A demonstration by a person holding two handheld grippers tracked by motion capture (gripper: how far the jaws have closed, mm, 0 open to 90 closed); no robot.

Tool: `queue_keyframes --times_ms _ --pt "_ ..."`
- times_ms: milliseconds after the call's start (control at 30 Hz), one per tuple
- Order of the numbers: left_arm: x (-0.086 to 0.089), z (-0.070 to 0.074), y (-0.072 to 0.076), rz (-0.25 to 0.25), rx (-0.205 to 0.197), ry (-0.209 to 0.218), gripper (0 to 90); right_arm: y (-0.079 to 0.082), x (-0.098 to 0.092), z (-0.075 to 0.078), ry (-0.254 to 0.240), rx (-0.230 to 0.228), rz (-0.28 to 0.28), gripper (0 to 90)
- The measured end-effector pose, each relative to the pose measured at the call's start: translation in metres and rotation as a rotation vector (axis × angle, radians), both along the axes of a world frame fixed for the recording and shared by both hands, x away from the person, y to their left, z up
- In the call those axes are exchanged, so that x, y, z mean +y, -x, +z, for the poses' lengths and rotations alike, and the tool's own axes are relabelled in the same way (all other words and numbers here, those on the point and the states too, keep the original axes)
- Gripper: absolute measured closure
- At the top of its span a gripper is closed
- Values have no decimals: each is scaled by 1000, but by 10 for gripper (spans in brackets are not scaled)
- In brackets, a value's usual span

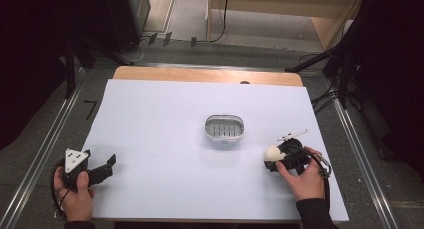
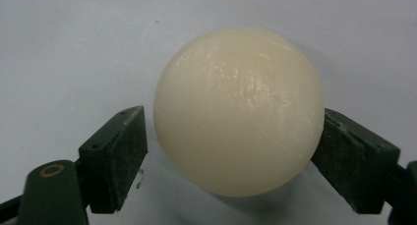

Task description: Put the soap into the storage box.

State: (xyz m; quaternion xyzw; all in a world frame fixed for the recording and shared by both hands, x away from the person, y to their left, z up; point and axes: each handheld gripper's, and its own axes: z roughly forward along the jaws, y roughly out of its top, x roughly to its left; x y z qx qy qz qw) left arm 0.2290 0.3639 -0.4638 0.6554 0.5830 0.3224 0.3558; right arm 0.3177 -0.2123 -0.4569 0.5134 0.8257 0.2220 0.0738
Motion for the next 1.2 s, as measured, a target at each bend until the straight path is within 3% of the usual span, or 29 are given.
queue_keyframes --times_ms 267,567,767,1200 --pt "0 0 0 0 2 -3 144 -3 2 1 1 -9 -33 241" --pt "0 0 0 0 3 -4 144 -7 9 -1 27 -16 -52 249" --pt "0 0 0 0 2 -4 144 -9 13 1 22 -1 -43 253" --pt "0 0 0 -2 0 1 144 -9 23 17 14 -36 -13 254"
